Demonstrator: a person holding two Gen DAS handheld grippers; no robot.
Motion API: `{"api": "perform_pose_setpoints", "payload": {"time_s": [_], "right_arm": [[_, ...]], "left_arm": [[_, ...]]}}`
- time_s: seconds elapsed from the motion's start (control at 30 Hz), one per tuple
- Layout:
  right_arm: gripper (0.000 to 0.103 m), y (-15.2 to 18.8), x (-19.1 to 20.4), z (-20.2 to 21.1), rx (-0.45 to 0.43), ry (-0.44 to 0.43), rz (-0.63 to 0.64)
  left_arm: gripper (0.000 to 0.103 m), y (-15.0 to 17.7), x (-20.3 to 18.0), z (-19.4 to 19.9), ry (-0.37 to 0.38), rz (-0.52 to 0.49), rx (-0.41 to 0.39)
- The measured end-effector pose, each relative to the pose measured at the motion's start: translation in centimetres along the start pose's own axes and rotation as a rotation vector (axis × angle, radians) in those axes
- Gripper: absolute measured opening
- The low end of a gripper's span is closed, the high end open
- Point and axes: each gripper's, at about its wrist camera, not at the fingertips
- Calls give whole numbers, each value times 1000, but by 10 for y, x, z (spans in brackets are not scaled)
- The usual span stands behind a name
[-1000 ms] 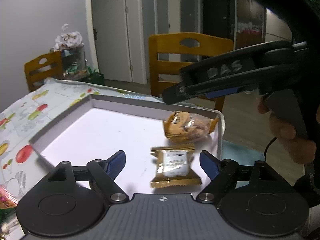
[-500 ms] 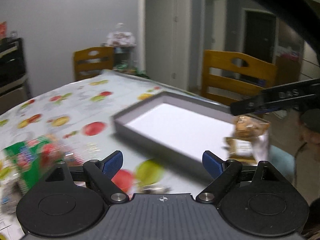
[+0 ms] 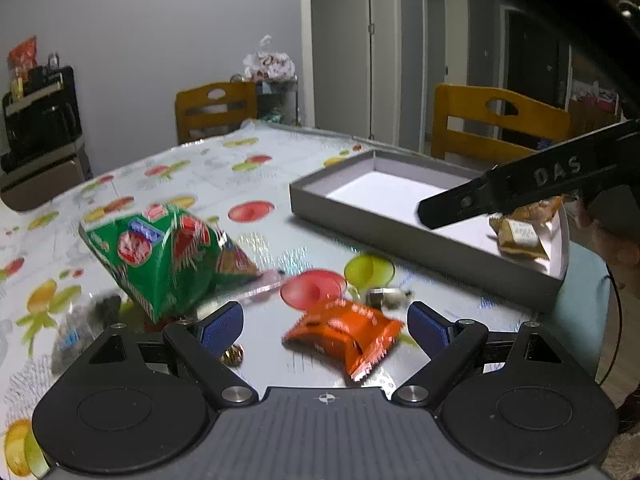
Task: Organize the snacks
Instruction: 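Release the peanut bag into the box with the right gripper, return both grippers, then grasp the white lollipop with the right gripper while the left grasps the orange packet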
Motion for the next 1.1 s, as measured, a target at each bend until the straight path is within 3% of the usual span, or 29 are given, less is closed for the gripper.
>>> {"api": "perform_pose_setpoints", "payload": {"time_s": [0.37,0.53,0.67,0.83,1.07,1.1], "right_arm": [[80,11,36,-13,16,-22,122],[56,21,48,-22,29,-56,258],[55,27,49,-34,56,-49,283],[38,30,43,-49,97,-55,276],[38,33,40,-66,120,-59,288],[34,34,40,-67,118,-61,290]], "left_arm": [[90,12,1,-12,18,-3,31],[90,16,1,-16,18,-8,49],[89,17,1,-16,14,-26,52],[89,16,-1,-18,14,-37,65],[89,15,-5,-21,12,-51,78],[89,14,-5,-22,11,-51,80]]}}
Point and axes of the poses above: each gripper's, at about its wrist camera, not at the fingertips, and z roughly against the way its jaws point, x to its left, y to its underside, and after that the axes turned 7 degrees about -x, right-handed
